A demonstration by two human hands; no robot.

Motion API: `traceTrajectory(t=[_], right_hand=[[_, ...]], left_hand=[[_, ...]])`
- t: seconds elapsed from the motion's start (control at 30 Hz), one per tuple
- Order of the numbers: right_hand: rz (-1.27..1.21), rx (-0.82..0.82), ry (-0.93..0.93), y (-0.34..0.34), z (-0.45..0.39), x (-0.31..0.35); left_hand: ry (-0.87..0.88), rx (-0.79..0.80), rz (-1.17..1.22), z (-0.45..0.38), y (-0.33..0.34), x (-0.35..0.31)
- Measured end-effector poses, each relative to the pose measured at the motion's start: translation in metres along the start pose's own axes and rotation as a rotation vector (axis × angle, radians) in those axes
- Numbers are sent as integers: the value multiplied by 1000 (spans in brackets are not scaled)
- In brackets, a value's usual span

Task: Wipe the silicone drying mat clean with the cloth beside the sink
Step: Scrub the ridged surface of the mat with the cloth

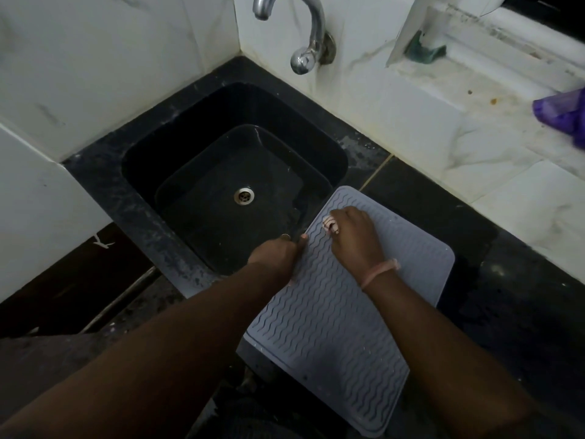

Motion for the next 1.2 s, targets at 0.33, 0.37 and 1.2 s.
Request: traceTrajectory(t=[0.33, 0.37, 1.2], right_hand=[[-84, 86, -66, 24, 56, 32], [-92, 86, -79, 25, 59, 33], [-117, 16, 24, 5, 31, 19]], left_hand=[[-32, 20, -1, -8, -2, -6], [-24, 16, 0, -8, -2, -6], [-61, 3, 5, -21, -8, -8]])
Point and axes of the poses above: each hand's wrist, its own z-axis away from the middle knuckle, its own y-axis out of the palm, x = y × z, the point moved 2 cm from there along -z, towards the middle knuckle, and after that the axes turned 7 degrees about -z, right-handed, at the moved point
